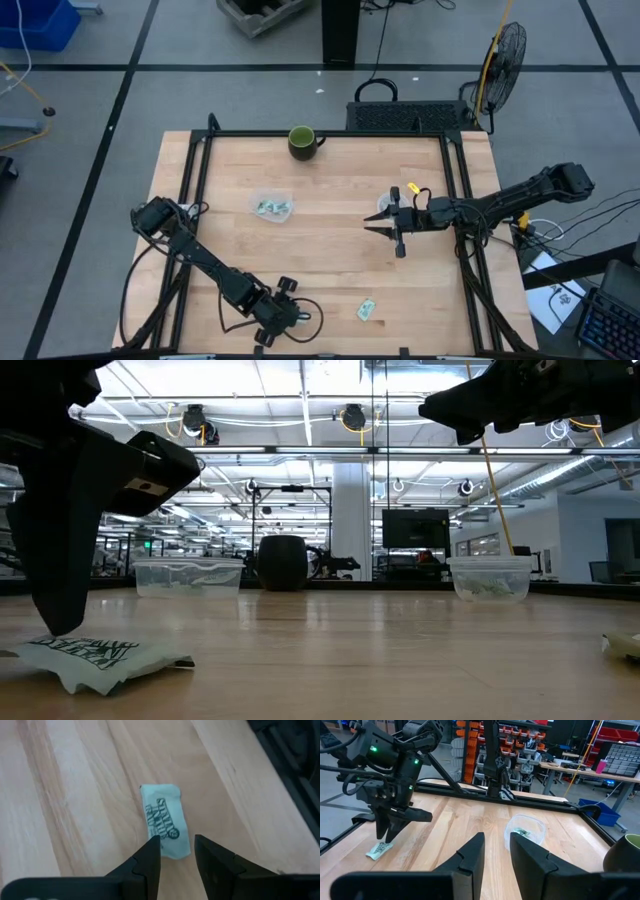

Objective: Pick and place Stevia / Truvia into bins
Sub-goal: Put the white stevia packet into the left transparent container

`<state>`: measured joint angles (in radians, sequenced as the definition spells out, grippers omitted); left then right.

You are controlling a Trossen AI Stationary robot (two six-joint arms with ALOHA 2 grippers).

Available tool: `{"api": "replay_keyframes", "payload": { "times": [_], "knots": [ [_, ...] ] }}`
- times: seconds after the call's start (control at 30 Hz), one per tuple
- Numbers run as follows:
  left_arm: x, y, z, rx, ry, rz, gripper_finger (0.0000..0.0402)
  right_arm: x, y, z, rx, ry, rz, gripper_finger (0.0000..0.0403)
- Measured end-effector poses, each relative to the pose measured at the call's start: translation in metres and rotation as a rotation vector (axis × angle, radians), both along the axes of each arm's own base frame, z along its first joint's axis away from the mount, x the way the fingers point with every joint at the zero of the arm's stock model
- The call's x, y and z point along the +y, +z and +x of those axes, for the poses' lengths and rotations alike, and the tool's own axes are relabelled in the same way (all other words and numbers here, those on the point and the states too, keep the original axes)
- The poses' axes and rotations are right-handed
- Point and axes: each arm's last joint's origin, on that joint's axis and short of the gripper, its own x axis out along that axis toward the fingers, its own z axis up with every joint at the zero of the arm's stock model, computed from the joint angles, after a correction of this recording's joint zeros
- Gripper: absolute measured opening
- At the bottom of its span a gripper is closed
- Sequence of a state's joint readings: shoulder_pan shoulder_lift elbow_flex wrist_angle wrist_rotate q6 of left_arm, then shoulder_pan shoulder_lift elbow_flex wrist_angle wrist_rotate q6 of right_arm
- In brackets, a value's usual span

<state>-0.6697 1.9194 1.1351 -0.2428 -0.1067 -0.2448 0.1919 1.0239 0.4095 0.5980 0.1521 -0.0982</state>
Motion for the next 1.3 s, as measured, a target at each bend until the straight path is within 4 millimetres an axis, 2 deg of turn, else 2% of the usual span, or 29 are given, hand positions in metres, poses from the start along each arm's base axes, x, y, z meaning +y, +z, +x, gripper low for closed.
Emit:
{"api": "replay_keyframes", "payload": {
  "times": [1.3],
  "knots": [
    [0.015, -0.002, 0.007, 0.033, 0.039, 0.025, 0.0127, 0.0, 0.0, 0.0, 0.0, 0.0, 0.0, 0.0084]
  ]
}}
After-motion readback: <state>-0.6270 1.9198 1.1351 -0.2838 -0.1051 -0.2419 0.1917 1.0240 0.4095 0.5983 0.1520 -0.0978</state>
